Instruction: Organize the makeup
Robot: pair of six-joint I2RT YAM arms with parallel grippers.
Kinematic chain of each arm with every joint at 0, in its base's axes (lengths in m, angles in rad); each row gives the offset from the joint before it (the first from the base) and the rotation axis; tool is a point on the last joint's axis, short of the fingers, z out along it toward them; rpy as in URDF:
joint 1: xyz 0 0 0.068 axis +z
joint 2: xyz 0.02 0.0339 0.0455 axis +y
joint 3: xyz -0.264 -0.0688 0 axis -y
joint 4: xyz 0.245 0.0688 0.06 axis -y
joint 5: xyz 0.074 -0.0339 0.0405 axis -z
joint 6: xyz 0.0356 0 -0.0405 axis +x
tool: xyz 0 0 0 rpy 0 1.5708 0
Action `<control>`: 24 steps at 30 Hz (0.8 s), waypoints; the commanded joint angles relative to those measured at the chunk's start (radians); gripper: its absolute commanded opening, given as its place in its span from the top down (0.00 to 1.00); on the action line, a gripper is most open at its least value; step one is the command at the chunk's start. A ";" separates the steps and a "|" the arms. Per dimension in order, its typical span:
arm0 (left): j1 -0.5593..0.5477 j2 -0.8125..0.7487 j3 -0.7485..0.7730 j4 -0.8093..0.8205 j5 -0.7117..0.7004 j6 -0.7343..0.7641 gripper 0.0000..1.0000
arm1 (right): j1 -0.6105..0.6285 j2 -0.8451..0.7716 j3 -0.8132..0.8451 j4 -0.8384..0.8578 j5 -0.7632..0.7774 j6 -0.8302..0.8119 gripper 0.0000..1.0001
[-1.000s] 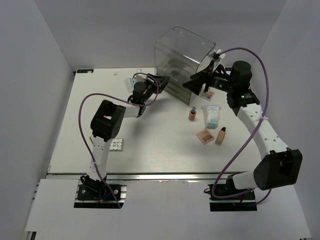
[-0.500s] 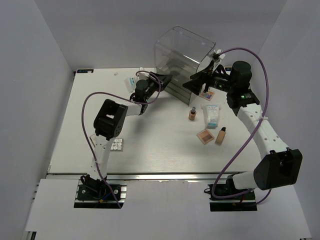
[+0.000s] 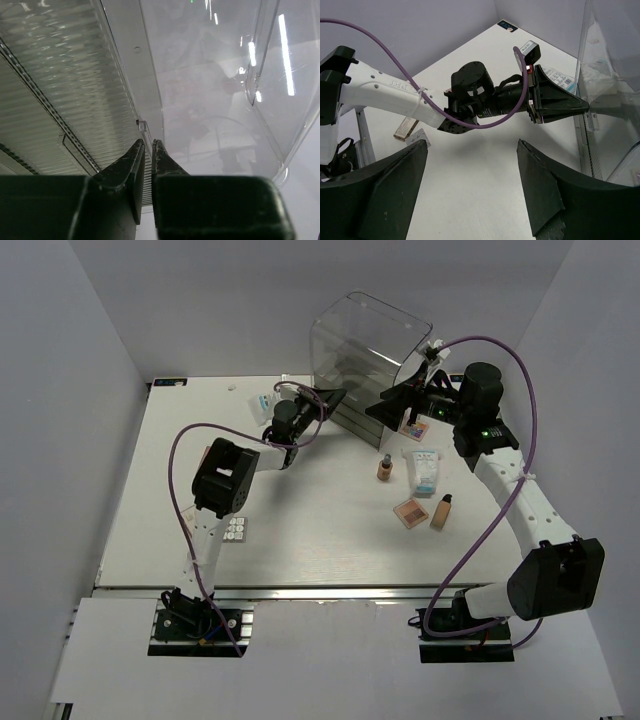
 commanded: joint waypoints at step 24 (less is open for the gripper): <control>-0.002 -0.220 -0.131 0.304 -0.122 -0.118 1.00 | -0.020 -0.077 -0.059 -0.106 0.463 0.153 0.15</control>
